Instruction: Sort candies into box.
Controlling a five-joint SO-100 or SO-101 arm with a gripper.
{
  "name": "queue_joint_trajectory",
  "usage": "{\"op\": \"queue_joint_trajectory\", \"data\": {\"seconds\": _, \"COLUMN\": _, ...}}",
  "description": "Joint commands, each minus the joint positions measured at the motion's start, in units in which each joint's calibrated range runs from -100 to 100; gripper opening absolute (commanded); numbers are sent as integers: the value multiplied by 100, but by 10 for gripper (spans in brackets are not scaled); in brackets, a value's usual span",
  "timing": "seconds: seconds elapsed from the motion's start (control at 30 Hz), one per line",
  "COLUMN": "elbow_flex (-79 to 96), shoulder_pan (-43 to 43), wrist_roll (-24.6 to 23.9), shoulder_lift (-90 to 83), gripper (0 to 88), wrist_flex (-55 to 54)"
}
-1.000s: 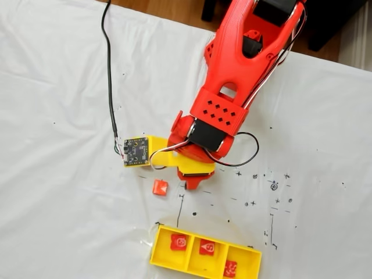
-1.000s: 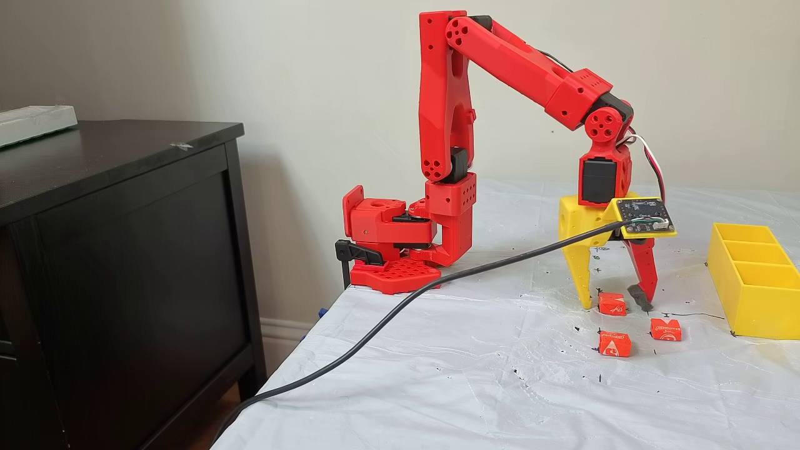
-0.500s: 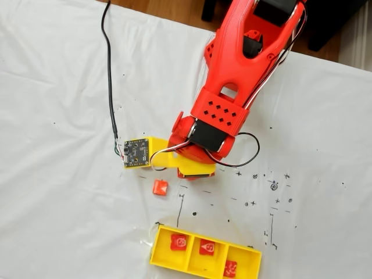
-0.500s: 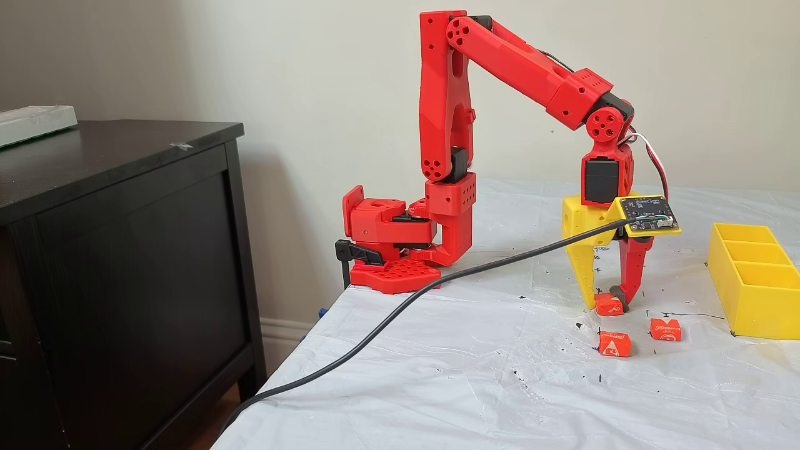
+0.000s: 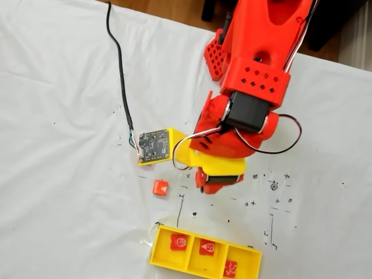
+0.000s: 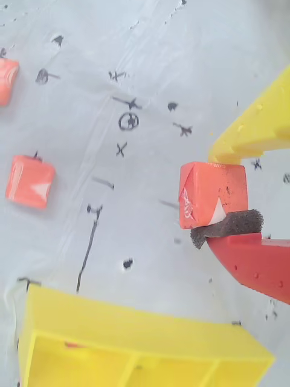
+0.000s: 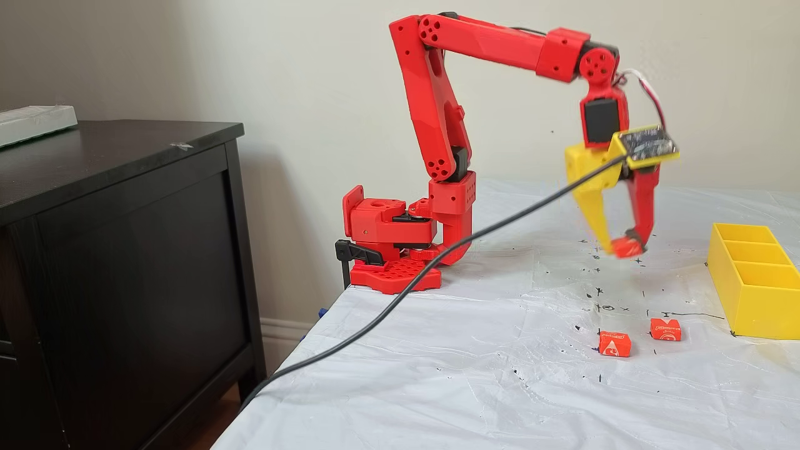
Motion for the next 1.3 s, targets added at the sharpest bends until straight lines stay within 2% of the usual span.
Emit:
{"op": "queue_joint_trajectory", "data": {"seconds": 0.0, "elbow_flex": -975, "shoulder_pan": -324, "wrist_roll": -337, "shoulder_lift": -521, "gripper": 1, "wrist_flex": -282}}
{"op": "queue_joint_trajectory", "data": {"seconds": 0.2, "elbow_flex": -1576, "shoulder_pan": -704, "wrist_roll": -650, "shoulder_lift": -232, "gripper": 1, "wrist_flex": -462}}
{"op": "queue_joint_trajectory", "data": {"seconds": 0.63, "elbow_flex": -1640, "shoulder_pan": -1383, "wrist_roll": -1084, "shoulder_lift": 930, "gripper": 1, "wrist_flex": -2583}}
{"op": "queue_joint_trajectory", "data": {"seconds": 1.27, "elbow_flex": -1986, "shoulder_pan": -1628, "wrist_roll": -1201, "shoulder_lift": 1837, "gripper": 1, "wrist_flex": -3008}}
